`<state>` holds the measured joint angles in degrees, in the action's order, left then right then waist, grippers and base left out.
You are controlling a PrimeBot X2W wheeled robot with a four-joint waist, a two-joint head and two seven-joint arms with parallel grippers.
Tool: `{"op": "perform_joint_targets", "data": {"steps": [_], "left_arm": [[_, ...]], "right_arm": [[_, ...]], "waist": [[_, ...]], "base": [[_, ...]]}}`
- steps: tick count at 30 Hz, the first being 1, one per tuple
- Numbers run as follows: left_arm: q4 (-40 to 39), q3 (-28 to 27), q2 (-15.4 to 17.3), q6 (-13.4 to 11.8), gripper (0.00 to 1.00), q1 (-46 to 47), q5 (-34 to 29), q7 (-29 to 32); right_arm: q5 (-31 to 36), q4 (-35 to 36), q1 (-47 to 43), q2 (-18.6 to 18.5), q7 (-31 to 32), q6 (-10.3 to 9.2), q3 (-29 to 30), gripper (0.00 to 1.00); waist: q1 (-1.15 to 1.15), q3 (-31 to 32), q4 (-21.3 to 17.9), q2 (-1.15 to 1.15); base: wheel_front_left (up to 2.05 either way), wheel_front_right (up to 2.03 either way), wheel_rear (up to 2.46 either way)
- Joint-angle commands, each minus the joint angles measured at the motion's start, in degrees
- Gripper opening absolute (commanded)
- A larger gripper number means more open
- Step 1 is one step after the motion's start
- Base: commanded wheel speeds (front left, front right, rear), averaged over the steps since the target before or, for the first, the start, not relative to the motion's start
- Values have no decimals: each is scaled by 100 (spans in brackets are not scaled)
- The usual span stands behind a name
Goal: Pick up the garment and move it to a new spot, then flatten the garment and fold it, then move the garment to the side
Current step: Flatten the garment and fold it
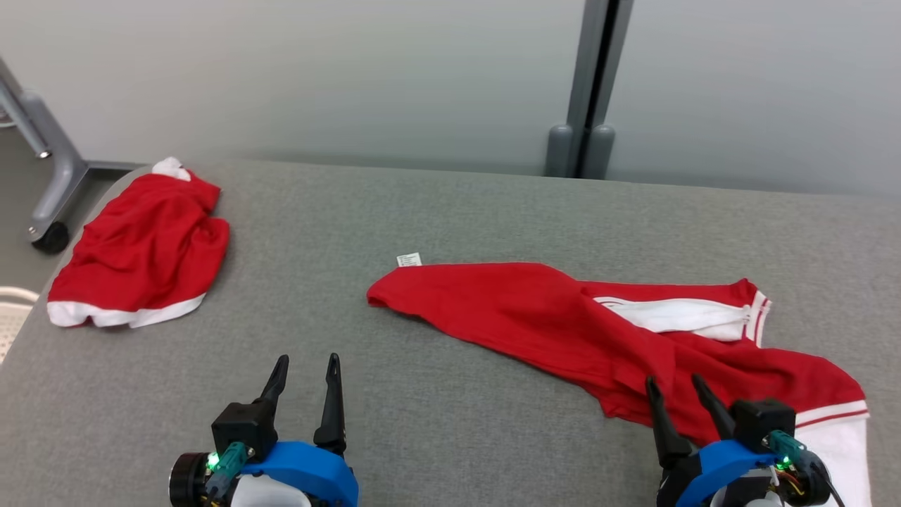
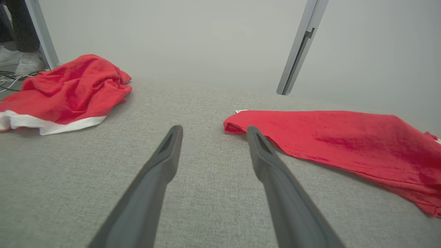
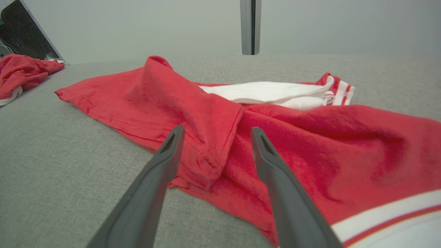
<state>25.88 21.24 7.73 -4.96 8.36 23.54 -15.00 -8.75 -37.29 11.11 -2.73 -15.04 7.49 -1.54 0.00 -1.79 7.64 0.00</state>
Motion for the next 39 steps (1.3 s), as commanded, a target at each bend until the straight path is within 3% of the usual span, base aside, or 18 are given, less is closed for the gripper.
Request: {"op": "perform_joint_targets", "data": {"steps": [1, 6, 8, 11, 12, 13, 18, 23, 31, 37, 38, 39], "left_arm": [[2, 3, 22, 9, 100, 57, -14, -25], [-6, -32, 39, -8, 100, 99, -5, -26], [-20, -52, 42, -21, 100, 113, -6, -26], [-43, -83, 45, -40, 100, 121, -14, -26], [-52, -92, 48, -45, 100, 121, -19, -26], [-63, -105, 53, -53, 100, 116, -20, -26], [-82, -125, 44, -62, 100, 130, -25, -26], [-96, -152, 17, -46, 100, 158, -12, -27], [-204, -416, 32, -108, 100, 180, 2, -27], [-310, -654, 54, -146, 100, 83, -42, -27], [-317, -678, 53, -137, 100, 68, -52, -27], [-325, -695, 47, -131, 100, 61, -54, -27]], "right_arm": [[-7, -59, 95, -29, -22, 1, -1, 100], [-321, -596, 368, -32, -23, 1, -133, 100], [-427, -664, 454, -29, -22, 1, -191, 48], [-524, -558, 533, -29, -22, 1, -267, 26], [-556, -486, 549, -28, -22, 1, -296, 8], [-577, -404, 564, -28, -22, 1, -352, 0], [-684, 91, 595, -26, -22, 1, -850, 0], [-1011, 425, 695, -27, -22, 1, -1819, 0], [-1723, 525, 1016, -32, 90, 1, -3465, 0], [-2140, 325, 1151, -28, 87, 1, -4161, 0], [-2156, 266, 1154, -28, 74, 1, -4254, 28], [-2166, 224, 1150, -28, 65, 1, -4339, 49]], "waist": [[0, -79, 91, 0], [0, -160, 226, 0], [0, -186, 244, 0], [0, -219, 238, 0], [0, -227, 228, 0], [0, -237, 212, 0], [0, -260, 138, 0], [0, -282, 151, 0], [0, -352, 404, 0], [0, -404, 525, 0], [0, -411, 531, 0], [0, -418, 532, 0]], "base": [[0, 0, 0], [0, 0, 0], [0, 0, 0], [0, 0, 0], [0, 0, 0], [0, 0, 0], [0, 0, 0], [0, 0, 0], [0, 0, 0], [0, 0, 0], [0, 0, 0], [0, 0, 0]]}}
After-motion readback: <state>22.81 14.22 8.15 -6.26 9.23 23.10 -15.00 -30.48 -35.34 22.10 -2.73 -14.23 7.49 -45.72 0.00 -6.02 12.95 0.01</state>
